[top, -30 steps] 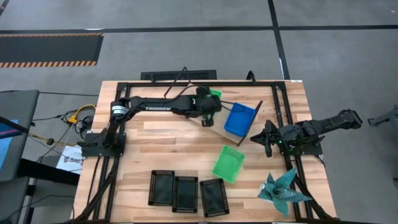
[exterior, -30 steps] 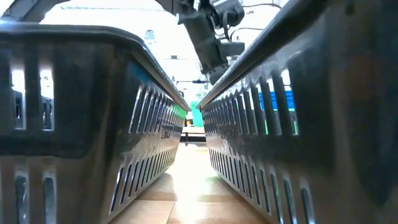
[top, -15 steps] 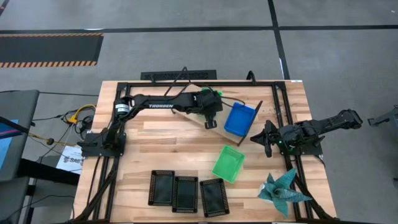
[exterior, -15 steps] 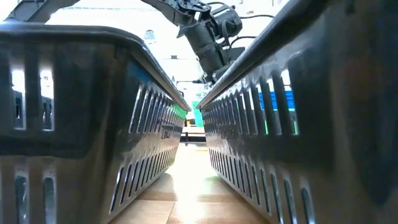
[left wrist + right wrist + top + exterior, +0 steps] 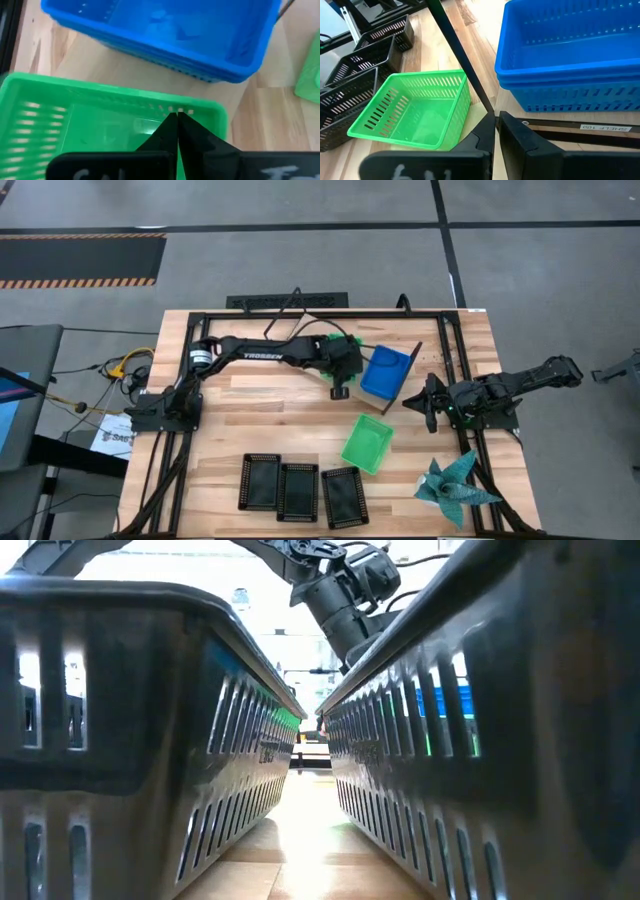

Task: Stack baskets on shelf by color
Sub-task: Adjust the green bins on the shelf

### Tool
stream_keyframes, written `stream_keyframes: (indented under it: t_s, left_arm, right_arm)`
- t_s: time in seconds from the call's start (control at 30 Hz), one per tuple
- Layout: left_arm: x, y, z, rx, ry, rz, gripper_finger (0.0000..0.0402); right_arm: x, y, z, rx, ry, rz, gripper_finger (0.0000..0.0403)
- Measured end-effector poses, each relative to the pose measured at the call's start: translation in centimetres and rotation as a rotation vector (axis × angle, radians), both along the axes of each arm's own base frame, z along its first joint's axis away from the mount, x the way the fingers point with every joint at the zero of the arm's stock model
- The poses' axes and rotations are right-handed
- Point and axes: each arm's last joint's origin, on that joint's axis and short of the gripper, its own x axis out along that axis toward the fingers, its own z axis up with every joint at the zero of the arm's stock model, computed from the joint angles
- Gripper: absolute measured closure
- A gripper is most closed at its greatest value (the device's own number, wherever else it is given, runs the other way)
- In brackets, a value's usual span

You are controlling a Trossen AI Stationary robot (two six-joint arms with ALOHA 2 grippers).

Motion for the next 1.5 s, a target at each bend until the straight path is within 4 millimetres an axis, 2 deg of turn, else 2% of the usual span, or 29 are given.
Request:
stream_keyframes:
  t_s: [0.27, 0.4, 0.63, 0.73, 0.83, 0.97, 1.1, 1.33, 1.5]
  left_arm:
    - [0.2, -1.8, 0.0, 0.027, 0.01, -0.084, 0.0401]
    - [0.2, -2.5, 0.3, 0.094, 0.032, -0.049, 0.0401]
    - [-0.1, -4.0, 4.8, 0.194, 0.083, 0.065, 0.0401]
    - [-1.0, -5.2, 6.9, 0.153, 0.138, 0.097, 0.0401]
    - [-2.4, -6.8, 7.8, 0.076, 0.267, 0.078, 0.0402]
    - [-3.2, -8.6, 6.8, 0.02, 0.365, 0.027, 0.0402]
    - [-2.8, -9.1, 4.5, 0.013, 0.361, 0.023, 0.0401]
    - [-3.2, -7.5, 0.1, 0.069, 0.409, 0.095, 0.0401]
    - [-3.4, -5.9, -0.6, 0.185, 0.42, 0.168, 0.0401]
  right_arm:
    - [0.0, 0.0, 0.0, 0.0, 0.0, 0.0, 0.0352]
    - [0.0, 0.0, 0.0, 0.0, 0.0, 0.0, 0.0352]
    - [0.0, 0.0, 0.0, 0.0, 0.0, 0.0, 0.0352]
    - [0.0, 0.0, 0.0, 0.0, 0.0, 0.0, 0.0352]
    - [0.0, 0.0, 0.0, -0.004, 0.0, 0.002, 0.0352]
    - [0.0, 0.0, 0.0, -0.008, 0.001, 0.004, 0.0352]
    - [0.0, 0.0, 0.0, -0.008, 0.001, 0.004, 0.0352]
    - [0.0, 0.0, 0.0, -0.008, 0.001, 0.004, 0.0352]
    - [0.0, 0.0, 0.0, -0.008, 0.001, 0.004, 0.0352]
